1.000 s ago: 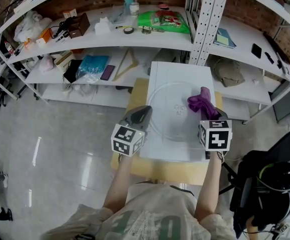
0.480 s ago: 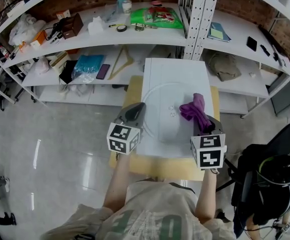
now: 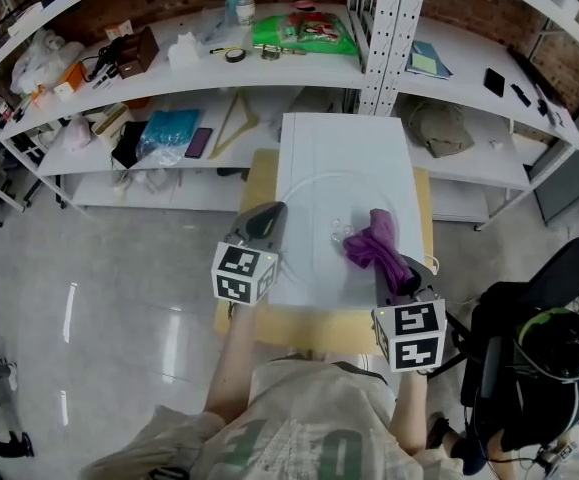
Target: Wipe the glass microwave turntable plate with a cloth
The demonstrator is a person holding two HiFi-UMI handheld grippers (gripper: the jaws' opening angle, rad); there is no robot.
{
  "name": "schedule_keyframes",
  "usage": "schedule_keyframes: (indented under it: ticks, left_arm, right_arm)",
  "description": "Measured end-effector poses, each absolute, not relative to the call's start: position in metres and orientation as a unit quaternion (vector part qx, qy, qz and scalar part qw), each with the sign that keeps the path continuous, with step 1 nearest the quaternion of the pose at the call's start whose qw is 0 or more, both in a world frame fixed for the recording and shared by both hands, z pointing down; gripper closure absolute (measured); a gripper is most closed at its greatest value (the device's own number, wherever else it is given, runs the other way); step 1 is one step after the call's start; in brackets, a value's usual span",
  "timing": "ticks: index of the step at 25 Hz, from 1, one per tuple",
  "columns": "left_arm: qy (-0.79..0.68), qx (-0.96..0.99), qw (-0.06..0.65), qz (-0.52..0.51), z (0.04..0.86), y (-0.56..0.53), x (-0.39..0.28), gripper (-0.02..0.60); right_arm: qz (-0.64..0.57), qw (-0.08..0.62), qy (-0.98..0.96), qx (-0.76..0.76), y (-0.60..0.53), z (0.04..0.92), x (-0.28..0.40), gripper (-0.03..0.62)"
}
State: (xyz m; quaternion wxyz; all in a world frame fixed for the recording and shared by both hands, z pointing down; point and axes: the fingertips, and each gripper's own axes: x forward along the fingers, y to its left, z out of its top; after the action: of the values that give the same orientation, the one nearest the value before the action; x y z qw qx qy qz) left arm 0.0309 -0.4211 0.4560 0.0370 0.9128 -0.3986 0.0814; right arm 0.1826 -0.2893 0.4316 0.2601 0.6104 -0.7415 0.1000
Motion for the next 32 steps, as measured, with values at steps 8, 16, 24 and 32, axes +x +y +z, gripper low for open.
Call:
schedule_keyframes:
  ticks: [8, 16, 24, 32]
  left_arm:
    - [-0.398, 0.914, 0.041, 0.076, 0.457, -0.418, 0.031, 0.58]
    - [-0.4, 0.912, 0.043, 0.075, 0.456, -0.415, 0.031, 0.58]
    - [-0.408, 0.908, 0.032, 0.092, 0.456, -0.415, 0.029, 0.58]
    - [-0.41, 0.907, 0.032, 0.093, 0.456, -0.415, 0.029, 0.58]
  right_arm:
    - [0.11, 0.229, -0.758, 0.601, -0.29, 0.434, 0.175, 0.543]
    - [0.099, 0.233, -0.778, 0.576, -0.3, 0.432, 0.152, 0.543]
    - [0.092, 0.257, -0.773, 0.573, -0.27, 0.432, 0.151, 0.543]
    - [0.113, 0.252, -0.784, 0.556, -0.234, 0.432, 0.149, 0.543]
